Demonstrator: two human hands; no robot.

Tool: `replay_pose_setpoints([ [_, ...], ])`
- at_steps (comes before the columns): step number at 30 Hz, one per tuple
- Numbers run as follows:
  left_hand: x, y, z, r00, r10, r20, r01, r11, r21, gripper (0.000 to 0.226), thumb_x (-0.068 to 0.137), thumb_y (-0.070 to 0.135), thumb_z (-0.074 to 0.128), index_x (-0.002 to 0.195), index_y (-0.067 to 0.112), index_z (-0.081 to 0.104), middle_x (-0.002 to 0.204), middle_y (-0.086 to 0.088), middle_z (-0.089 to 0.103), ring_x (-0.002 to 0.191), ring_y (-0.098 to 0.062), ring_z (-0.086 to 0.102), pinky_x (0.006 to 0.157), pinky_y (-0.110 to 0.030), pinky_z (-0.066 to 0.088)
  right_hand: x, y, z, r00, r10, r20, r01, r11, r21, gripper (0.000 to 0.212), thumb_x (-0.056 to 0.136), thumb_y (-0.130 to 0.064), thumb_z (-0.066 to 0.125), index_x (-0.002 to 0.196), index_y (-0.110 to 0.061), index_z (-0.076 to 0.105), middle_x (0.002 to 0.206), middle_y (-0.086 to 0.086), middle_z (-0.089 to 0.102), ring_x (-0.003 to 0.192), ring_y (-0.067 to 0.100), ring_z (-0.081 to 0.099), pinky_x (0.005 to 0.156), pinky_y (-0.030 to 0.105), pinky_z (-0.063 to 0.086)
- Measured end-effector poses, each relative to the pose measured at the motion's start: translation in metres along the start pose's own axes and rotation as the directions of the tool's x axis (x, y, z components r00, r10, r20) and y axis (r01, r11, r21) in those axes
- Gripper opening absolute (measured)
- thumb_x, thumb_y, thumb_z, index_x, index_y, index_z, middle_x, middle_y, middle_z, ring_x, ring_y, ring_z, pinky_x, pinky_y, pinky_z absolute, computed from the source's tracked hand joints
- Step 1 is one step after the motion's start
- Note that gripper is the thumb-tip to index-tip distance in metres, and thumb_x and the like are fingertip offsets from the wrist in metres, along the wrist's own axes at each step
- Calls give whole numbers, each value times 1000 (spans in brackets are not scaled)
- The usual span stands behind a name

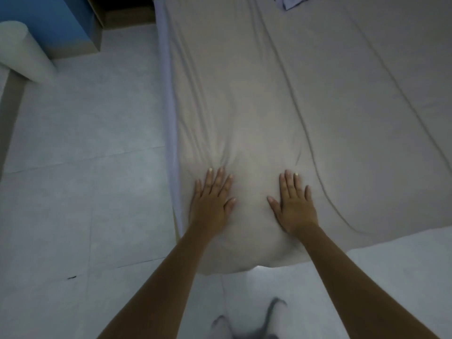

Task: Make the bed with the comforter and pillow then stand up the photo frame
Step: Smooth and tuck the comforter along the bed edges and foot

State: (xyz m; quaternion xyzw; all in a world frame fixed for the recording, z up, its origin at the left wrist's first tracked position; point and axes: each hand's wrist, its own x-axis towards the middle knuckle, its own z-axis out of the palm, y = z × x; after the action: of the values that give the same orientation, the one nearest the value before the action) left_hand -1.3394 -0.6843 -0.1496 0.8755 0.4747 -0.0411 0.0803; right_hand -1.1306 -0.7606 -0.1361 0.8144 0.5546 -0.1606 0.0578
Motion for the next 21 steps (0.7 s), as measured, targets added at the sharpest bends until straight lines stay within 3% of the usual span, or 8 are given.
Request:
replay_pose_setpoints([
  [4,8,-11,0,996,86,-25,-86,996,22,66,94,53,28,148,16,37,155,-9,33,143,-30,30,114,-47,23,2,-5,6,999,47,-1,-47,997,59,80,88,-64,-3,152,-17,-10,160,0,-13,148,19,-13,120,42,-4],
  [9,61,-30,-32,959,283,19,-284,955,83,66,94,48,30,144,6,41,150,-14,40,140,-34,36,107,-55,34,1,-9,-4,982,180,-51,-165,963,214,82,84,-61,-7,153,-16,-7,161,0,-9,148,18,-14,118,39,-9],
  [15,146,-36,-62,871,484,92,-492,858,147,70,98,52,13,146,8,39,154,-13,33,143,-30,29,110,-51,30,21,-15,-24,948,317,-22,-295,904,309,84,83,-63,-6,152,-16,-7,161,0,-10,147,17,-16,116,37,-13],
  [18,179,-34,-63,816,564,128,-578,803,142,67,96,51,23,146,8,38,154,-13,32,143,-31,28,109,-54,30,31,-24,-28,919,394,-23,-361,863,352,84,83,-63,-3,153,-16,-3,161,0,-7,148,17,-13,115,37,-13],
  [21,213,-39,-61,742,650,165,-670,728,145,69,98,53,15,145,9,40,153,-13,35,142,-31,32,107,-56,32,40,-38,-30,866,499,-26,-449,800,398,83,85,-63,0,153,-16,-2,161,-1,-6,148,17,-12,116,38,-11],
])
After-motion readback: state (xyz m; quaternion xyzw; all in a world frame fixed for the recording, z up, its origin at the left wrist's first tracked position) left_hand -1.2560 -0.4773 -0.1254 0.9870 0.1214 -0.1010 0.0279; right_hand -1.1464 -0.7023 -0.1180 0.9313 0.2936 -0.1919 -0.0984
